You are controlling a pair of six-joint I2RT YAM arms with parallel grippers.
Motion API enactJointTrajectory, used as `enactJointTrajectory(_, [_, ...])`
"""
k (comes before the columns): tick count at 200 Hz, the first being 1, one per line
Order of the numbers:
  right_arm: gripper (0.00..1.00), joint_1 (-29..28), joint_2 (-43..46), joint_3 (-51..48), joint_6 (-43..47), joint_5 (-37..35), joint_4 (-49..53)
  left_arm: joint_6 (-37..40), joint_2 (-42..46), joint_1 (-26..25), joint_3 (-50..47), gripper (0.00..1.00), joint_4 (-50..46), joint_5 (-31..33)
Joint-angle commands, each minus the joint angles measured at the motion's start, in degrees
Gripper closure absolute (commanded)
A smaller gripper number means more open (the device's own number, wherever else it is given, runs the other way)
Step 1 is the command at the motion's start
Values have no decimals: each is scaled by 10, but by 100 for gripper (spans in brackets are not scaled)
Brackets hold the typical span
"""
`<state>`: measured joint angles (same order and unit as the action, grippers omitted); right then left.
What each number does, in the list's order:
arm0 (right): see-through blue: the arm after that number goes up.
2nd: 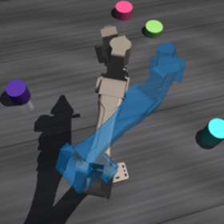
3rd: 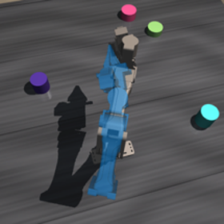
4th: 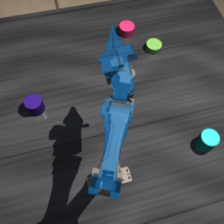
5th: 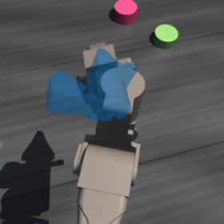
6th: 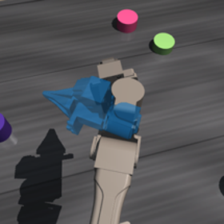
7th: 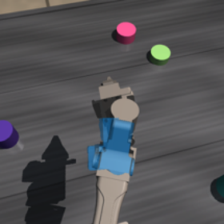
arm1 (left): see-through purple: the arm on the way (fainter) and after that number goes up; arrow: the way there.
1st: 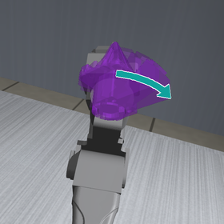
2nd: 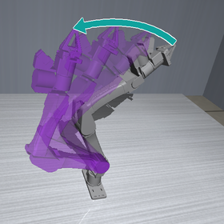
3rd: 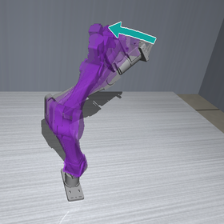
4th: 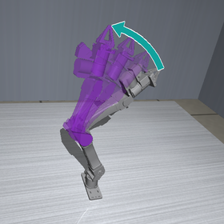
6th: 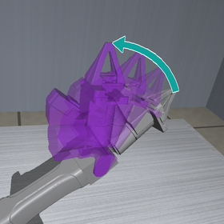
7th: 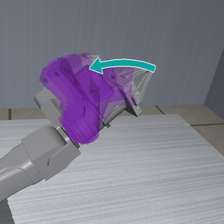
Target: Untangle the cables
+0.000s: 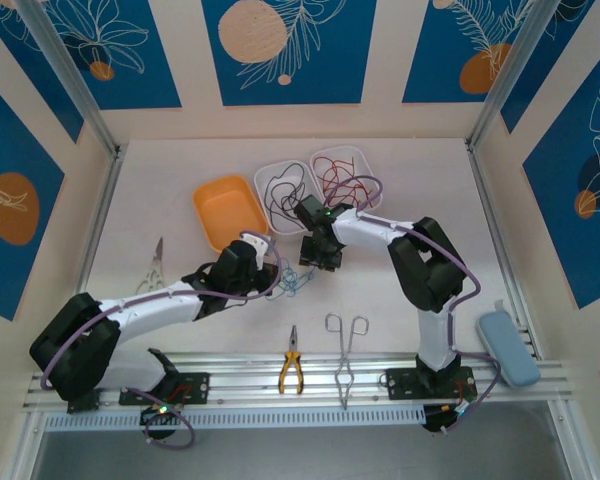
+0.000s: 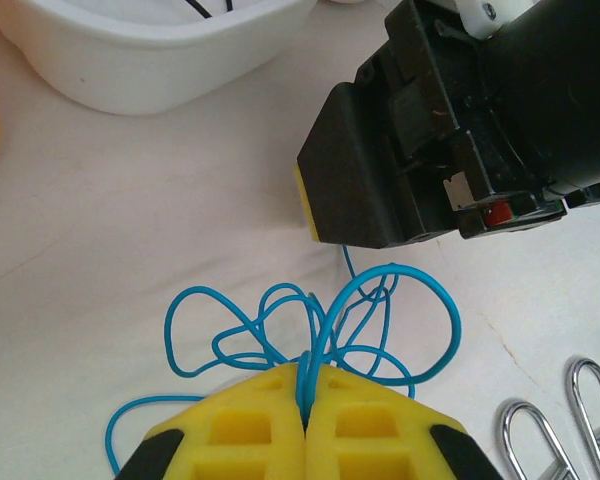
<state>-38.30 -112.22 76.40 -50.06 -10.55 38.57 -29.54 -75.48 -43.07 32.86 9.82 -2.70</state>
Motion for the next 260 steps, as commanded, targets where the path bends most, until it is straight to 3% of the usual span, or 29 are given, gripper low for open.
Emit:
enactJointTrajectory(1, [57, -5, -4, -3, -12, 4, 9, -1, -3, 6, -6, 100, 1, 9])
enactJointTrajectory(21, [57, -4, -10, -6, -7, -3, 14, -1, -3, 6, -6, 100, 1, 9])
enactJointTrajectory(68, [68, -4, -18, -13, 0, -6, 21, -3, 12, 6, -9, 100, -10, 21])
enactJointTrajectory(135, [100, 28, 23, -53, 16, -30, 18, 9, 73, 6, -11, 100, -53, 66])
enactJointTrajectory(194, [100, 76, 93, -105, 30, -83, 40, 31, 129, 6, -3, 100, -111, 129])
enactJointTrajectory(235, [100, 135, 156, -168, 33, -95, 38, 60, 202, 6, 4, 100, -164, 211])
enactJointTrajectory(260, [100, 159, 189, -190, 41, -99, 39, 99, 242, 6, 21, 100, -183, 218])
